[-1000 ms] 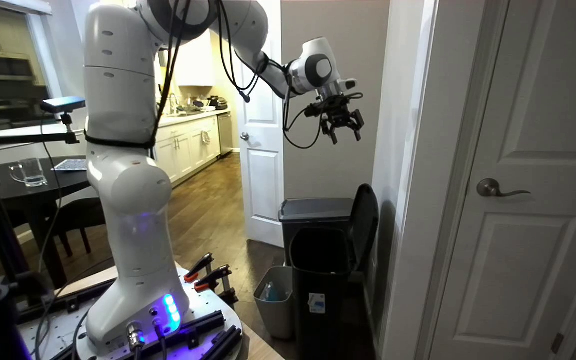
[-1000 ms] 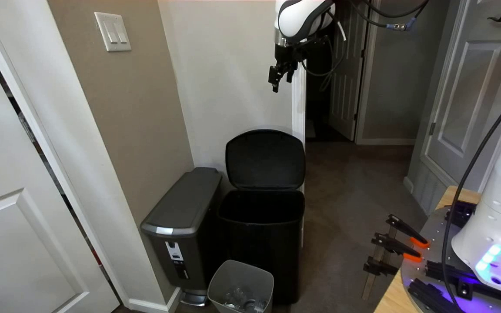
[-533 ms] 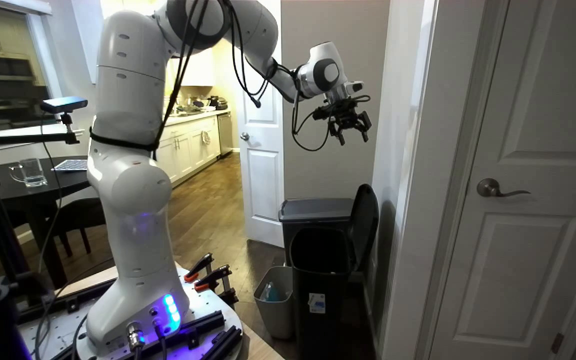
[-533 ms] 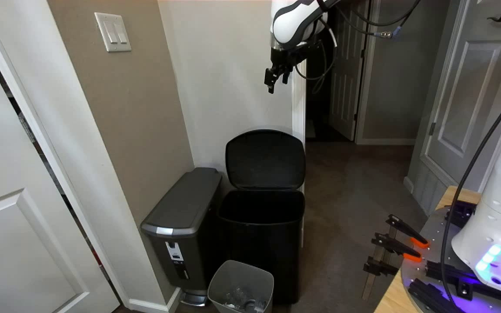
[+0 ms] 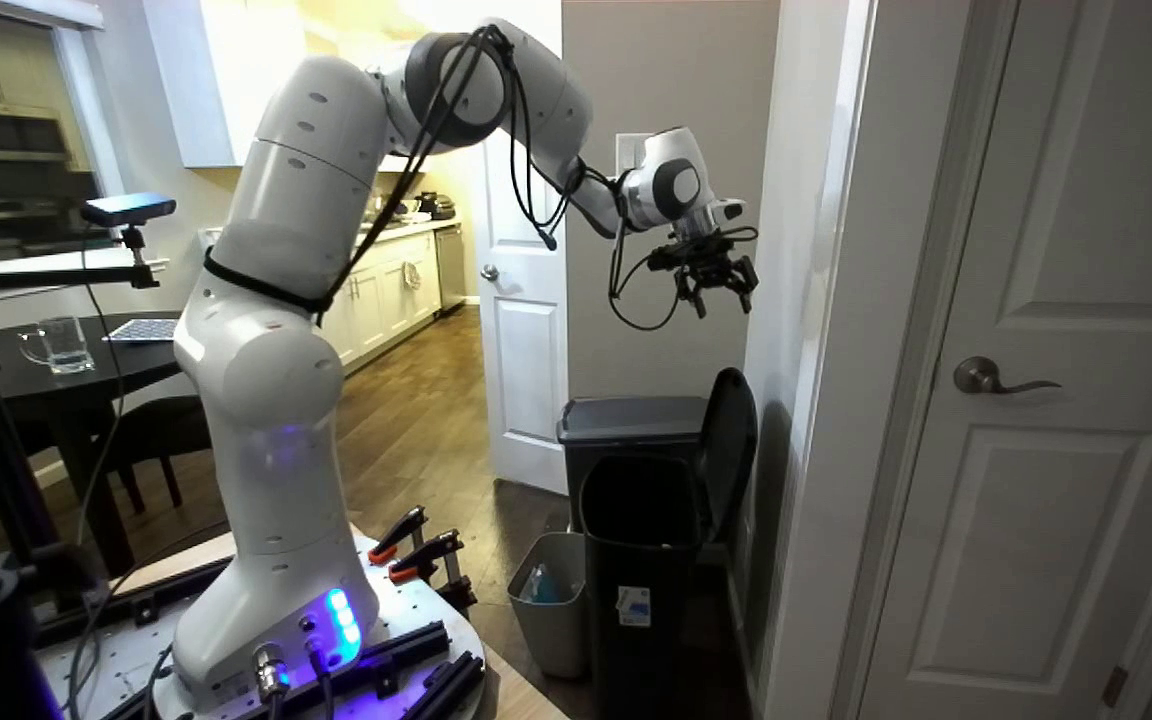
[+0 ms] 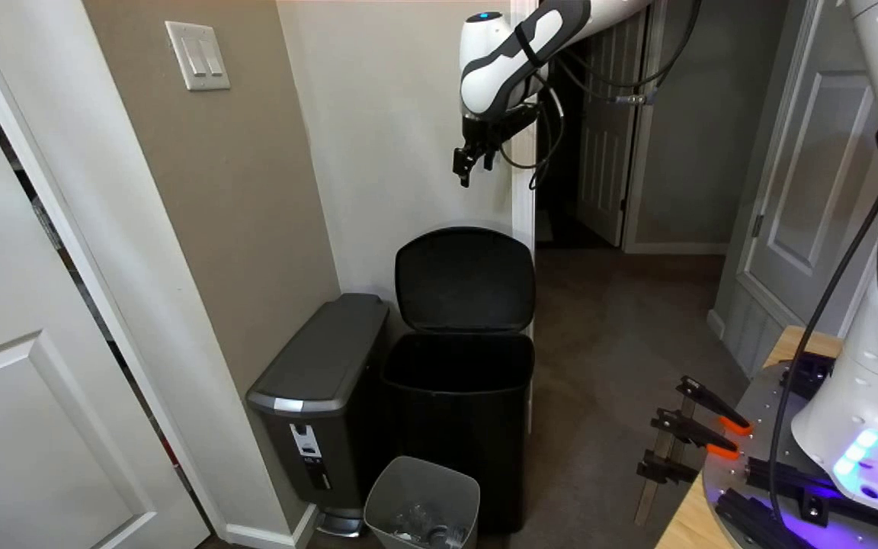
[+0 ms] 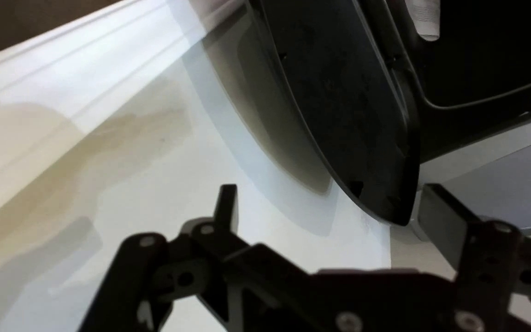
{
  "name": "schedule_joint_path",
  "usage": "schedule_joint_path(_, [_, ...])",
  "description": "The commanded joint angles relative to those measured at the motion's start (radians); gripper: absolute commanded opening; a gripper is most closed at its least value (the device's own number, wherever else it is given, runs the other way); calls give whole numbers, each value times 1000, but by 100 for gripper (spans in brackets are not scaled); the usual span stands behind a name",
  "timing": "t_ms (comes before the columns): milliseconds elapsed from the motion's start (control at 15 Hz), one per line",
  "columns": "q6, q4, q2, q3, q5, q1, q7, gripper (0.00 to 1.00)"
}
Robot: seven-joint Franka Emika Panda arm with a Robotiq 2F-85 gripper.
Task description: Close the dust bin
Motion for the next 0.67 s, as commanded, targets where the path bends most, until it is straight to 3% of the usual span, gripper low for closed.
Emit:
schedule_joint_path(0, [22, 81, 85, -2, 27, -6, -22, 100])
schedule_joint_path(600, [5, 268, 280, 7, 51, -29, -51, 100])
